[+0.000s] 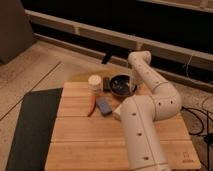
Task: Drag the ceramic bowl in a circle
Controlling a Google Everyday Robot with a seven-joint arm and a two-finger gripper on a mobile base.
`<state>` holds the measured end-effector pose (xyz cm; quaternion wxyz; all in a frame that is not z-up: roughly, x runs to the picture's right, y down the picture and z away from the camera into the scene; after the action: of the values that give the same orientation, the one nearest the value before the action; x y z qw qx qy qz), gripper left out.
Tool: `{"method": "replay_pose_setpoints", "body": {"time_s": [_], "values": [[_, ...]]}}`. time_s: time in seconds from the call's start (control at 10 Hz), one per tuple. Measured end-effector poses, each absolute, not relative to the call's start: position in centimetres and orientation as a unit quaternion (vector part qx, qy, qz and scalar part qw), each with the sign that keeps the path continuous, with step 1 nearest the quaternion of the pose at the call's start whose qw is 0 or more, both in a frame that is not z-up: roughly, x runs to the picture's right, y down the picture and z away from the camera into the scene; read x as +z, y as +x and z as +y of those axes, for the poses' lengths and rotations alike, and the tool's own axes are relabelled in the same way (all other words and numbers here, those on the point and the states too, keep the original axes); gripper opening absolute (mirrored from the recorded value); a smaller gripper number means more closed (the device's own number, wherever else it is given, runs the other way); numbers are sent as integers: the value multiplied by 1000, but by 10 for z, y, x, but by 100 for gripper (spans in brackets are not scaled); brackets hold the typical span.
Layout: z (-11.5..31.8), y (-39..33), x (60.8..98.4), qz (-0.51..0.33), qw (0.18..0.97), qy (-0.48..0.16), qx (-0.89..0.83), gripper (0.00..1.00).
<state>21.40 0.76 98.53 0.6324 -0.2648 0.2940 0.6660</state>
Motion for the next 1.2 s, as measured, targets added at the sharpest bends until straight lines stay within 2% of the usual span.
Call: {"method": "replay_pose_setpoints", "body": {"time_s": [0.3, 0.6, 0.9, 1.2], "values": [[-24, 226, 950, 319, 647, -238, 650, 0], [-35, 261, 920, 386, 644, -190, 632, 0], [-40, 284, 921, 419, 625, -137, 644, 0], [-49, 288, 942, 391, 615, -106, 677, 0]]}}
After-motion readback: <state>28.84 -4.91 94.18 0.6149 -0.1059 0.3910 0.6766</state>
